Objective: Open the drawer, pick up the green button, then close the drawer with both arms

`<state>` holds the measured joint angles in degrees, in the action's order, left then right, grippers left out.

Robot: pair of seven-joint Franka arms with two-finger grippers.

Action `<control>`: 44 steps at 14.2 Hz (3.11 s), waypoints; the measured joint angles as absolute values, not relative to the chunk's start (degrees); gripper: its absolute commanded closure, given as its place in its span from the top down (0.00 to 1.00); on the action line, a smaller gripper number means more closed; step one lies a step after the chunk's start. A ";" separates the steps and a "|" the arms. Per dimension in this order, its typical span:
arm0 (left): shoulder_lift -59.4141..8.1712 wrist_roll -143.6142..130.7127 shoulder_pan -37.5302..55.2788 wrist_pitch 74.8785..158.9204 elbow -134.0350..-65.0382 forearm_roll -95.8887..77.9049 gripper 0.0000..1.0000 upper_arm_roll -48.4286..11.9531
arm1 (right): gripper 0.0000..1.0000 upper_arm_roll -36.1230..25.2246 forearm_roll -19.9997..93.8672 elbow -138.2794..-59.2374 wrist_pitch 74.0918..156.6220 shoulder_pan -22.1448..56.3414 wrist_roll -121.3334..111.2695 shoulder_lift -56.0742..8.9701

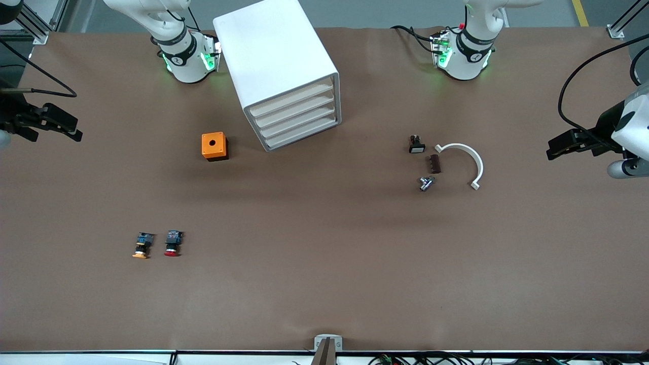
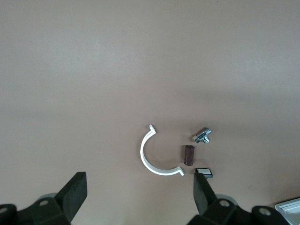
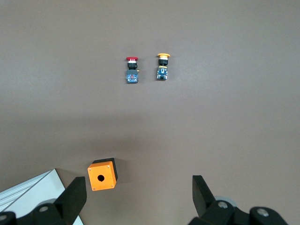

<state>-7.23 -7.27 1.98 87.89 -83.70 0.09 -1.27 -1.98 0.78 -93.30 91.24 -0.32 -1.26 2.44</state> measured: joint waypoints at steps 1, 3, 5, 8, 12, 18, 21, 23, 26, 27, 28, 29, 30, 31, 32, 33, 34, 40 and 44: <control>-7.23 -7.27 1.99 87.89 -83.70 0.09 1.00 -1.27 | 1.00 -1.98 0.78 -93.32 91.24 -0.32 -1.26 2.44; -7.23 -7.27 2.08 87.89 -83.69 0.09 1.00 -1.27 | 1.00 -1.98 0.78 -93.35 91.22 -0.32 -1.26 2.44; -7.27 -7.27 2.10 87.89 -83.69 0.09 1.00 -1.29 | 1.00 -1.98 0.78 -93.37 91.20 -0.32 -1.26 2.44; -8.21 -7.27 1.83 87.90 -83.69 -0.42 1.00 -1.24 | 1.00 -1.97 0.78 -93.48 91.09 -0.31 -1.25 2.29; -8.80 -7.27 1.76 87.91 -83.67 -5.32 1.00 -1.22 | 1.00 -1.94 0.78 -93.70 90.43 -0.31 -1.25 -0.78; -11.63 -11.54 3.95 87.31 -83.82 -13.92 1.00 -1.76 | 1.00 -2.11 0.78 -92.97 92.23 -0.82 -1.25 -10.04; -15.54 -20.26 5.97 87.33 -83.84 -23.89 1.00 -2.03 | 1.00 -1.73 1.25 -92.18 91.69 -0.32 3.83 -11.16; -18.59 -25.02 7.77 87.48 -83.81 -27.50 1.00 -2.08 | 1.00 -1.14 3.59 -91.81 91.21 1.22 10.21 -11.00; -22.80 -33.07 12.55 89.74 -83.65 -28.53 1.00 -2.19 | 1.00 -0.81 5.60 -91.85 91.22 5.56 22.56 -10.85; -24.06 -36.09 14.27 90.45 -83.61 -28.54 1.00 -2.22 | 1.00 -0.69 5.71 -91.85 91.27 7.26 26.08 -10.71; -25.27 -39.21 15.85 91.12 -83.58 -28.55 1.00 -2.23 | 1.00 -0.60 6.25 -91.83 91.34 8.85 29.84 -10.41; -26.57 -42.65 17.44 92.24 -83.55 -28.56 1.00 -2.25 | 1.00 -0.54 7.24 -91.81 91.37 10.46 34.03 -9.84; -27.95 -46.23 18.95 93.81 -83.49 -28.56 1.00 -2.26 | 1.00 -0.48 8.17 -91.80 91.37 12.16 38.62 -9.09; -29.41 -49.84 20.28 95.54 -83.34 -28.57 1.00 -2.27 | 1.00 -0.43 8.79 -91.80 91.58 14.02 43.34 -8.40; -30.99 -53.47 21.40 97.23 -83.05 -28.57 1.00 -2.28 | 1.00 -0.40 9.23 -91.84 92.38 15.88 47.72 -7.92; -32.69 -56.98 22.27 98.61 -82.58 -28.78 1.00 -2.33 | 1.00 -0.36 9.50 -91.89 93.59 17.58 51.35 -7.74; -34.51 -59.89 22.80 99.49 -81.85 -29.44 1.00 -2.44 | 1.00 -0.34 9.70 -92.00 94.65 19.15 53.89 -7.77; -41.99 -75.34 23.73 99.79 -79.17 -37.75 1.00 -2.89 | 1.00 -0.33 9.98 -92.82 101.71 27.42 66.63 -9.73; -45.45 -89.25 25.71 98.81 -79.12 -40.03 1.00 -3.00 | 1.00 -0.36 9.98 -92.84 104.51 31.08 72.22 -11.67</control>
